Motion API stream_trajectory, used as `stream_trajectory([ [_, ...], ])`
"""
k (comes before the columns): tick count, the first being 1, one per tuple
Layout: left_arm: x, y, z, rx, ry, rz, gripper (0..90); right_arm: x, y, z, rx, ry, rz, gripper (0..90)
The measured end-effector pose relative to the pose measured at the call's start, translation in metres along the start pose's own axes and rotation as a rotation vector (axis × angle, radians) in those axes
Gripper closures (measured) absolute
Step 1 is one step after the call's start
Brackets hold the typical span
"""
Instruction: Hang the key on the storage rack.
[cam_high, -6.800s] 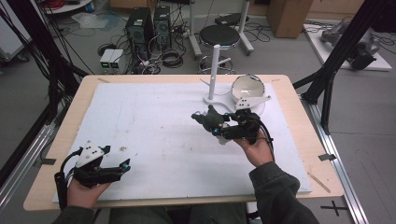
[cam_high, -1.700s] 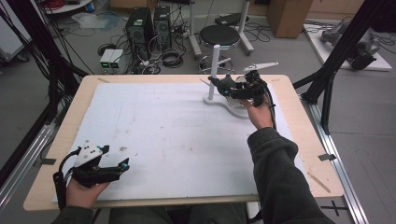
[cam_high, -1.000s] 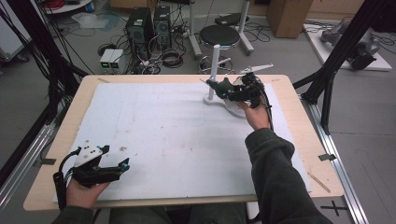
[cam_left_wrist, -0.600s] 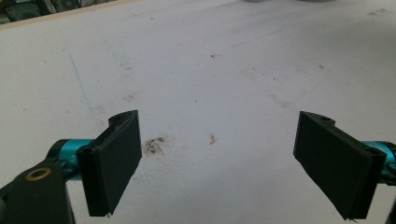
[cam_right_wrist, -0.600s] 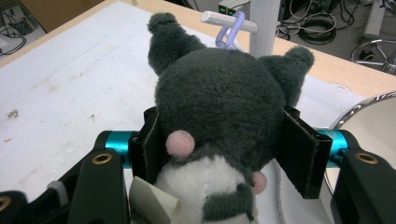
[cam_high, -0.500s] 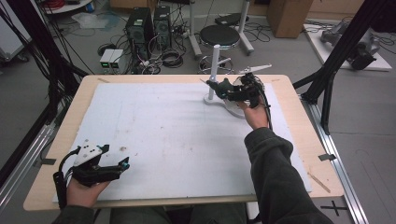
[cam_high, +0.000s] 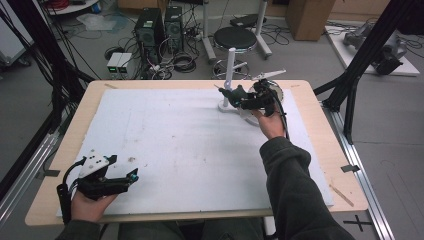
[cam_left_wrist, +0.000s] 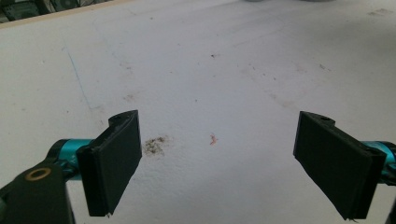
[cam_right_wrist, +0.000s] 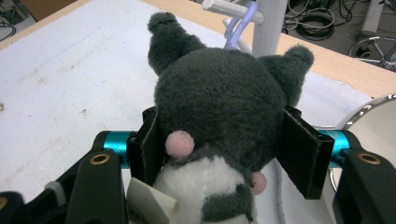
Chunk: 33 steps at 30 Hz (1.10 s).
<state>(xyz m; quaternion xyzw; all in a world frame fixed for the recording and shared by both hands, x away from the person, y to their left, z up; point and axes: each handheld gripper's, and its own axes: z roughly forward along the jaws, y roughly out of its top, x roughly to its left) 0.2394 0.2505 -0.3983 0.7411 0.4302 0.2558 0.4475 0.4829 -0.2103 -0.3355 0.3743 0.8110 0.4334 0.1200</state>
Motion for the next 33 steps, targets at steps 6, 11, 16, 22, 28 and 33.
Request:
stream_trajectory([
  [6,0.001,-0.001,-0.002,-0.002,0.002,-0.001,15.6,0.003,0.001,0.006,0.021,-0.015,-0.011,37.2],
  [11,0.001,-0.001,-0.002,-0.005,0.001,-0.005,15.6,0.004,0.000,0.010,0.029,-0.018,-0.013,37.1],
  [16,0.001,-0.002,-0.003,-0.004,0.005,-0.005,15.6,0.003,0.000,0.011,0.034,-0.021,-0.005,36.8],
  [22,0.001,-0.002,-0.004,-0.004,0.006,-0.005,15.6,0.001,-0.001,0.013,0.039,-0.025,-0.004,36.2],
  [28,0.001,-0.002,-0.004,-0.004,0.005,-0.004,15.6,0.001,-0.002,0.016,0.047,-0.025,0.010,35.3],
  [33,0.001,-0.002,-0.004,-0.003,0.004,-0.002,15.6,0.002,-0.002,0.019,0.056,-0.023,0.012,34.5],
])
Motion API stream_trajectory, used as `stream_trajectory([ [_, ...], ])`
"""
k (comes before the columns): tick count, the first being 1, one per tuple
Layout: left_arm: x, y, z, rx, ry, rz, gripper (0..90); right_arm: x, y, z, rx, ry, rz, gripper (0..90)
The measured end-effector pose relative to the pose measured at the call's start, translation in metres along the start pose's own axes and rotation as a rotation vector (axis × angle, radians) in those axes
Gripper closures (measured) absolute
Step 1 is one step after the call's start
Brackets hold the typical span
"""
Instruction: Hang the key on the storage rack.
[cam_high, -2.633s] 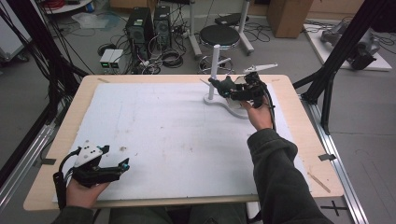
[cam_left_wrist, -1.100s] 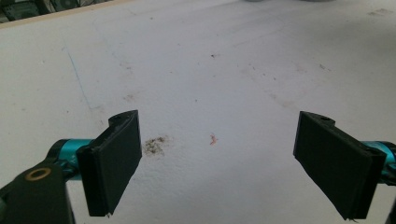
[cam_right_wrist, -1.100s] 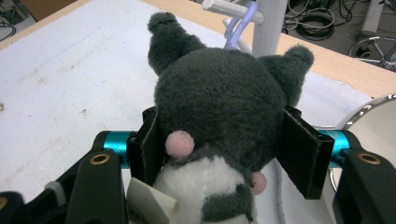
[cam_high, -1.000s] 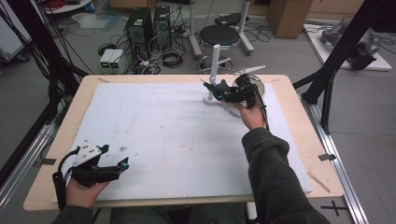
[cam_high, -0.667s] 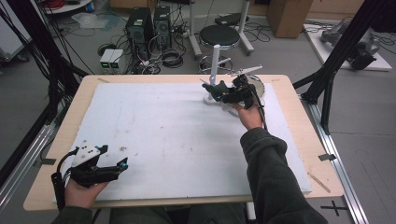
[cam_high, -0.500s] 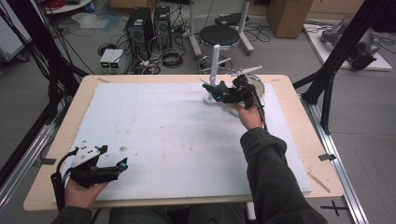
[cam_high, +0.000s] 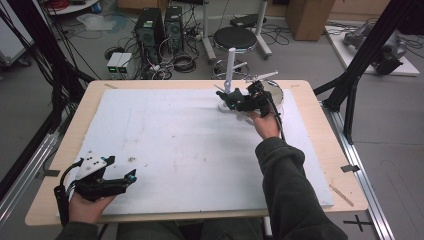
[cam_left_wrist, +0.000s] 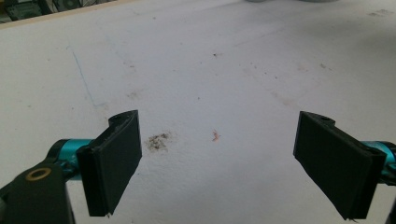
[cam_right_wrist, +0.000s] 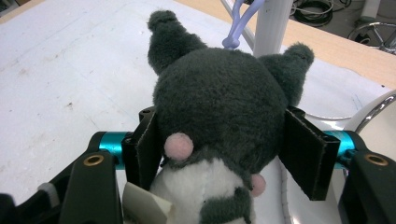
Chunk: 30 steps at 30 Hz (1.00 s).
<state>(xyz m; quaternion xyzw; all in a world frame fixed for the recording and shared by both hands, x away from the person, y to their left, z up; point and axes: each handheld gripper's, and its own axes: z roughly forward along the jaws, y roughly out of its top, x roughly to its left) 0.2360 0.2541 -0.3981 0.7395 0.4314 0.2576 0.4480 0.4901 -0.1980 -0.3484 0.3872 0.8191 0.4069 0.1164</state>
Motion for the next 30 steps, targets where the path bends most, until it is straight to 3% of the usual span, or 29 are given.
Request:
stream_trajectory([
  [6,0.000,0.000,0.000,-0.001,-0.002,0.000,15.6,0.000,-0.001,0.002,0.001,-0.002,-0.005,33.8],
  [11,0.000,0.000,0.000,-0.002,-0.001,-0.001,15.6,-0.001,-0.003,0.003,0.008,0.000,0.020,30.8],
  [14,0.000,0.000,0.000,-0.001,-0.001,-0.001,15.6,-0.002,-0.004,0.002,-0.016,0.003,0.021,28.0],
  [30,0.000,0.000,0.000,0.000,-0.001,-0.001,15.6,-0.005,-0.010,-0.005,-0.032,0.021,0.044,24.1],
])
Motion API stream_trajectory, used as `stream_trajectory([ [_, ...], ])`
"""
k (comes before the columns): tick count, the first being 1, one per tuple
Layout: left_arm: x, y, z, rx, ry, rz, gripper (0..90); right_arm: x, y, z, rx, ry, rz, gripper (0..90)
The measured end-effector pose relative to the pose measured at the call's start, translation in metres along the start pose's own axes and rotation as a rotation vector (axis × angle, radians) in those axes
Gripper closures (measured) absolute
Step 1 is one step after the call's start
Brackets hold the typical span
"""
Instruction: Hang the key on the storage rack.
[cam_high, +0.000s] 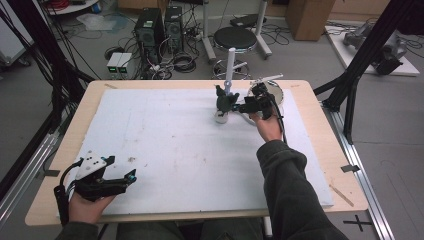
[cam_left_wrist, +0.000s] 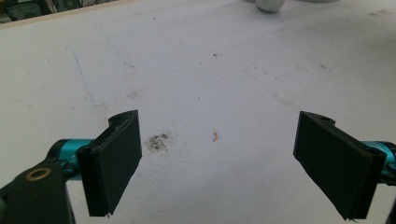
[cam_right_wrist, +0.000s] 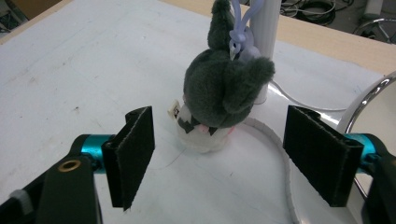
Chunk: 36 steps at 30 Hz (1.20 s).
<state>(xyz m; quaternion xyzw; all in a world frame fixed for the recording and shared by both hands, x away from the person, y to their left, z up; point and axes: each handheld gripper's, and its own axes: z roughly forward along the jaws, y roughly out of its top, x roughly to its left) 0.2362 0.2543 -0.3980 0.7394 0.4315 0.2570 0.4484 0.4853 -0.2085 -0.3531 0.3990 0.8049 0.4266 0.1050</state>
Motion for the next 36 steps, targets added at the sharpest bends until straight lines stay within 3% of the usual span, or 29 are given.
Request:
stream_trajectory([
  [5,-0.001,0.000,0.000,0.000,0.001,-0.001,15.6,0.000,-0.004,-0.002,-0.021,-0.001,0.005,23.9],
  [36,-0.001,0.001,0.001,0.004,-0.004,-0.006,15.6,0.006,-0.017,-0.005,-0.028,0.033,0.032,14.7],
])
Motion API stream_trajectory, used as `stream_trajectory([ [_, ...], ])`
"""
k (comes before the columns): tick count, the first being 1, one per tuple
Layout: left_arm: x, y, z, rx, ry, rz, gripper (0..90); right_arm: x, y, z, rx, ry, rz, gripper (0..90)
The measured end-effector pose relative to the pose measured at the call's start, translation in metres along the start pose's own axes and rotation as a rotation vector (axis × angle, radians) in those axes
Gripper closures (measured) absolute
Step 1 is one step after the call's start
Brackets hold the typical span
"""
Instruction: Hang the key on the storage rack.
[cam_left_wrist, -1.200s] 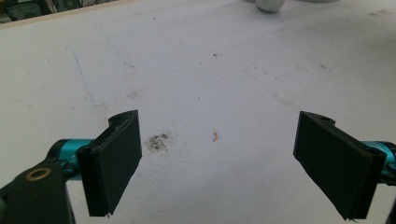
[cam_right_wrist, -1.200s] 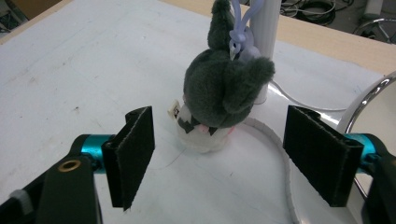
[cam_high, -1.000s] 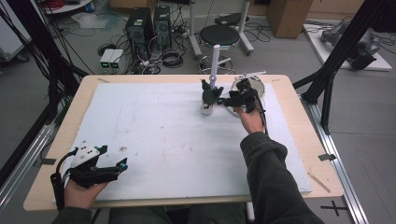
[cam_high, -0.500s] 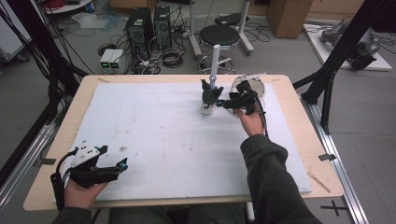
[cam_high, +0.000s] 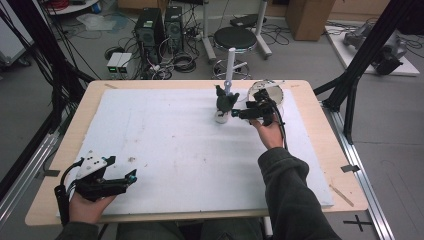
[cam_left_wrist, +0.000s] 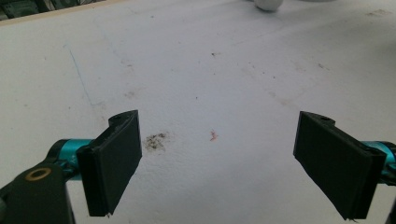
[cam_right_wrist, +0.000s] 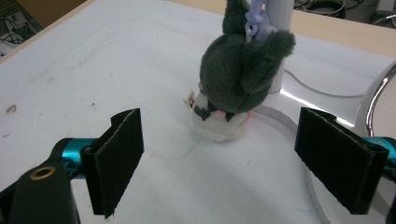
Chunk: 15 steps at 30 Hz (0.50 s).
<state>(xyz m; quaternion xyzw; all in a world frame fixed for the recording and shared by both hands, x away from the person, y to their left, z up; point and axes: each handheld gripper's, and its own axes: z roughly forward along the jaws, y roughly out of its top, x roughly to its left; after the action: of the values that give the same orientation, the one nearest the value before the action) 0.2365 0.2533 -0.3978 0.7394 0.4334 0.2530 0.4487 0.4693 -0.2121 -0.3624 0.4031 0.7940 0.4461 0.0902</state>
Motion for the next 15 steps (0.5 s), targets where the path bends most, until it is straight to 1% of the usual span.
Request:
stream_trajectory([
  [10,0.000,0.000,0.000,0.003,-0.005,0.002,15.6,0.012,0.003,-0.005,-0.011,0.014,-0.030,12.9],
  [14,-0.001,0.000,0.000,0.002,-0.005,0.000,15.6,0.014,0.002,-0.005,-0.006,0.020,-0.027,12.7],
  [15,0.000,0.000,0.000,0.003,-0.005,0.002,15.6,0.014,0.001,-0.006,-0.013,0.017,-0.027,12.7],
])
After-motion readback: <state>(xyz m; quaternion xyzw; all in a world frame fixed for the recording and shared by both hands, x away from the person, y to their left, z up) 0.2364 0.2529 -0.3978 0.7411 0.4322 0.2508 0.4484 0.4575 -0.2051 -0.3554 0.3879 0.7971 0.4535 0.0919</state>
